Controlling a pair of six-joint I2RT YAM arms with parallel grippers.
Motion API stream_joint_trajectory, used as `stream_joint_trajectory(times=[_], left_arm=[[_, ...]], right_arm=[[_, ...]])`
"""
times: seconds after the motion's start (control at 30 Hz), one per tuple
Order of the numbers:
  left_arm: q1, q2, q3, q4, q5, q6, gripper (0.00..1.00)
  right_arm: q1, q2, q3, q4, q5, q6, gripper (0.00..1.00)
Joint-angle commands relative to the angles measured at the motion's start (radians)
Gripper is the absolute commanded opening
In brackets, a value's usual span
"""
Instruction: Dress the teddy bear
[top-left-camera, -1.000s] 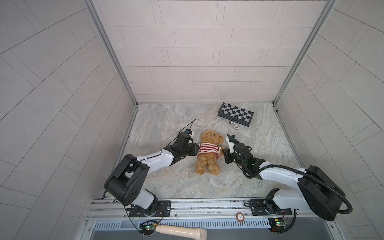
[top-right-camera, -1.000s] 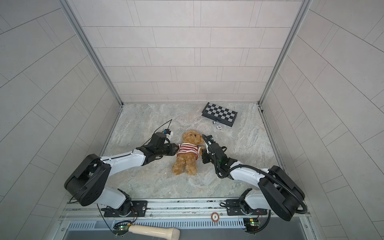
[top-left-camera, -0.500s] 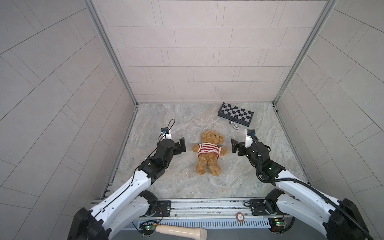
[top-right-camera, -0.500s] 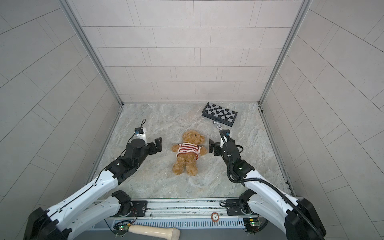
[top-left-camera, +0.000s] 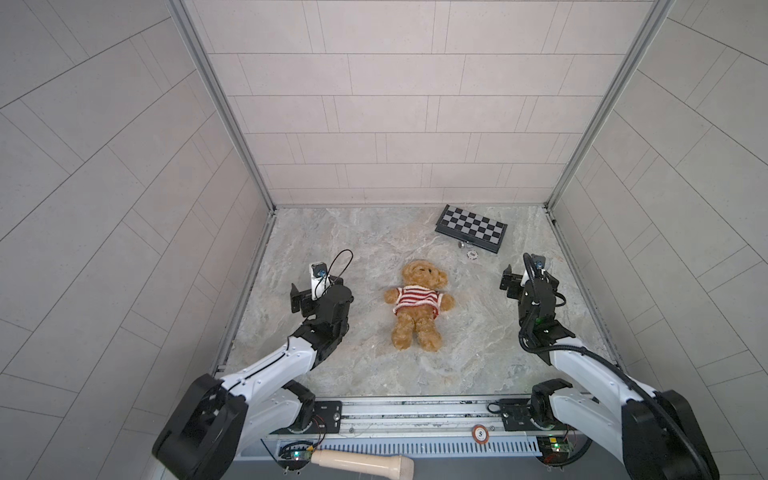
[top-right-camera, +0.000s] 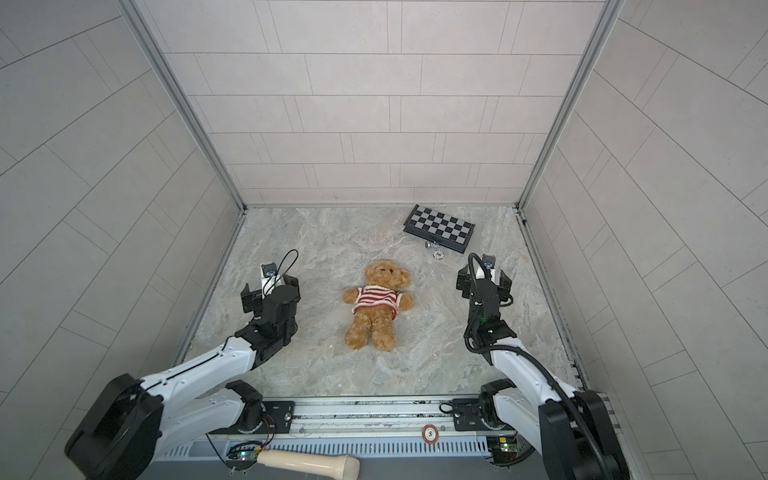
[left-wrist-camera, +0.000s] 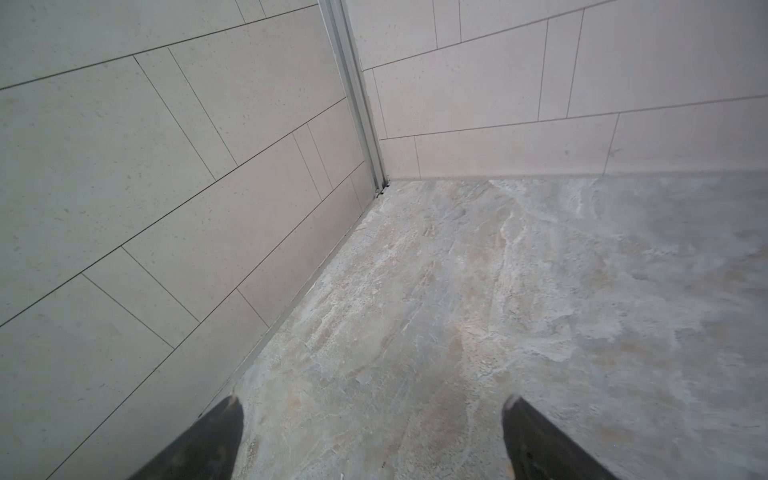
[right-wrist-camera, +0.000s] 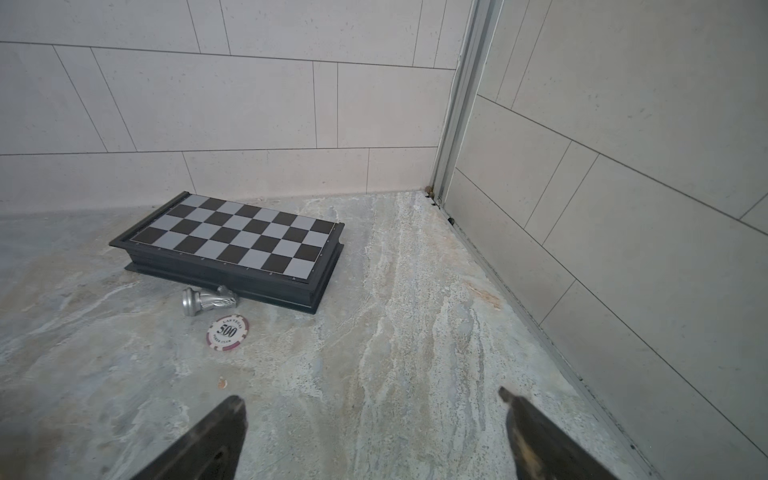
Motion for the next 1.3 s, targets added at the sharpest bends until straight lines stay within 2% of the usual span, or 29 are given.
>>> stream_joint_trajectory(times=[0.0,0.07,0.13,0.23,0.3,0.37,0.4,0.47,0.5,0.53,0.57,0.63,0.67,0.73,1.27], left_arm=[[0.046,0.11,-0.038,0.285,0.003,0.143,1.0],[0.065,0.135,-0.042,0.351,0.125,0.195,1.0],[0.105,0.159,-0.048,0.424,0.229,0.197,1.0],[0.158,0.179,-0.018,0.395,0.283,0.186,1.0],[0.191,0.183,-0.015,0.396,0.339,0.182,1.0],[0.218,0.212,-0.038,0.503,0.414,0.191,1.0],[0.24,0.249,-0.054,0.582,0.467,0.183,1.0],[0.277,0.312,-0.068,0.671,0.499,0.156,1.0],[0.299,0.31,-0.079,0.672,0.534,0.13,1.0],[0.317,0.304,-0.083,0.661,0.547,0.105,1.0],[0.325,0.319,-0.082,0.676,0.551,0.097,1.0],[0.333,0.358,-0.043,0.643,0.556,0.101,1.0],[0.335,0.347,-0.015,0.56,0.572,0.095,1.0],[0.368,0.354,-0.003,0.55,0.582,0.06,1.0],[0.372,0.345,-0.005,0.538,0.595,0.059,1.0]], right_arm=[[-0.003,0.131,-0.04,0.23,-0.038,-0.045,0.99],[-0.003,0.208,-0.028,0.248,-0.018,-0.043,0.99],[0.001,0.267,-0.026,0.3,0.006,-0.057,0.99],[-0.002,0.234,0.015,0.18,0.052,-0.067,0.99],[-0.011,0.254,-0.008,0.266,0.061,-0.092,0.99],[-0.014,0.306,-0.022,0.353,0.066,-0.109,0.99],[-0.013,0.347,-0.024,0.406,0.072,-0.111,0.99],[-0.017,0.441,-0.025,0.5,0.084,-0.106,0.99],[-0.021,0.502,-0.025,0.571,0.081,-0.106,0.99],[-0.023,0.556,-0.029,0.662,0.083,-0.125,0.99],[-0.024,0.552,-0.028,0.638,0.082,-0.126,0.99],[-0.044,0.498,0.022,0.46,0.069,-0.088,0.99],[-0.059,0.506,0.043,0.432,0.052,-0.075,0.99],[-0.067,0.519,0.067,0.401,0.04,-0.071,0.99],[-0.068,0.521,0.066,0.409,0.04,-0.075,0.99]])
